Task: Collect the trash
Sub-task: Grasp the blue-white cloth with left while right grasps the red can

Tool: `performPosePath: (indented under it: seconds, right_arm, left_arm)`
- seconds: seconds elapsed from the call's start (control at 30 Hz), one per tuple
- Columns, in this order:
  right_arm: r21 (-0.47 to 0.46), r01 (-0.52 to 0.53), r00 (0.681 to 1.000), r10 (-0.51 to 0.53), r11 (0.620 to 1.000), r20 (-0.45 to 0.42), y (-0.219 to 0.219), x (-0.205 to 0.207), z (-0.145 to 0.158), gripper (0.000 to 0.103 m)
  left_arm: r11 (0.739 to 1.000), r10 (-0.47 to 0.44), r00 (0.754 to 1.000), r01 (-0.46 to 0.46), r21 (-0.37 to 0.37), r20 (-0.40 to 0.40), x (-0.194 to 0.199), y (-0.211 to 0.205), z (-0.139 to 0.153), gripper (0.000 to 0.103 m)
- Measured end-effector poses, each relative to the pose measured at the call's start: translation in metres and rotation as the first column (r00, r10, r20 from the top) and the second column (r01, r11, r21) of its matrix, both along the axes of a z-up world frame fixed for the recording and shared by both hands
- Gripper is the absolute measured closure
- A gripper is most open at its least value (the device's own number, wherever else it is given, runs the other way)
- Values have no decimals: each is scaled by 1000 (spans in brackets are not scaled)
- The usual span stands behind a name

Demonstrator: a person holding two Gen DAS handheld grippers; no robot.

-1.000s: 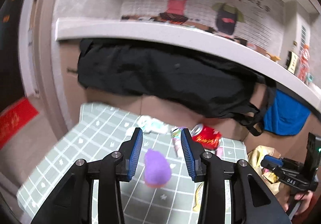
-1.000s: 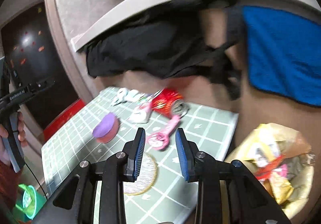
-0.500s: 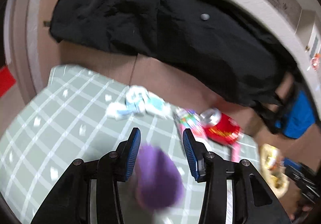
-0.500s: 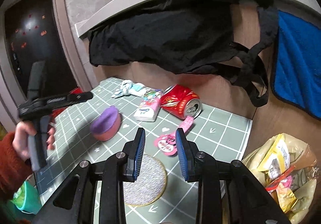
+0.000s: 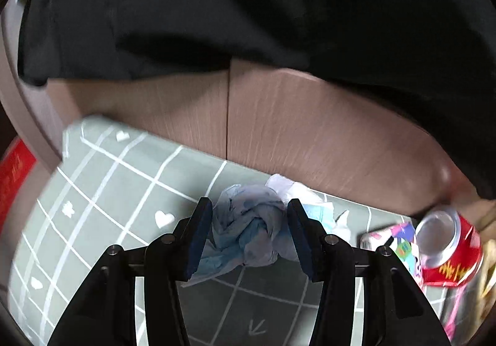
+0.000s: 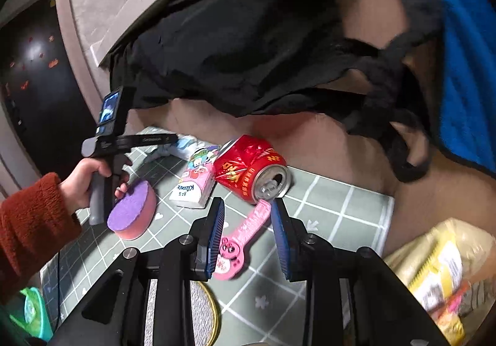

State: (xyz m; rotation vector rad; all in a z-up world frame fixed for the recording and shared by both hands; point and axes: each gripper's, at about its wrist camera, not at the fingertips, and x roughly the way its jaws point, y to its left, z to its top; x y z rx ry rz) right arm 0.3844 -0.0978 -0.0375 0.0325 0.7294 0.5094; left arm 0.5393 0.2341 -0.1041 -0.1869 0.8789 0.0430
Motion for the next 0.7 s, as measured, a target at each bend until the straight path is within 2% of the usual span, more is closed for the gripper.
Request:
performPosePath:
  seconds: [0.17, 0.37, 0.5, 0.6, 0.7]
  right_arm:
    - [16, 22, 1000, -22, 1000, -1, 15, 32, -5, 68]
    - [-40, 92, 996, -92, 995, 10, 37, 68, -17, 65]
    - [-74, 148, 988, -151, 986, -34, 41, 78, -37, 62]
    - [-73, 179, 982, -183, 981, -54, 36, 80, -44, 57]
    - [-32, 160, 978, -162, 987, -132, 34, 87, -54, 51]
  left_arm:
    - [997, 32, 998, -28, -72, 46, -22, 7, 7, 70]
    - [991, 35, 993, -20, -135, 109, -83, 11, 37, 71]
    - [990, 37, 987, -15, -139, 156, -126, 13, 62, 71]
    - [985, 33, 983, -1, -172, 179, -153, 15, 74, 71]
    - [985, 24, 978, 12, -172, 205, -171, 13, 80, 71]
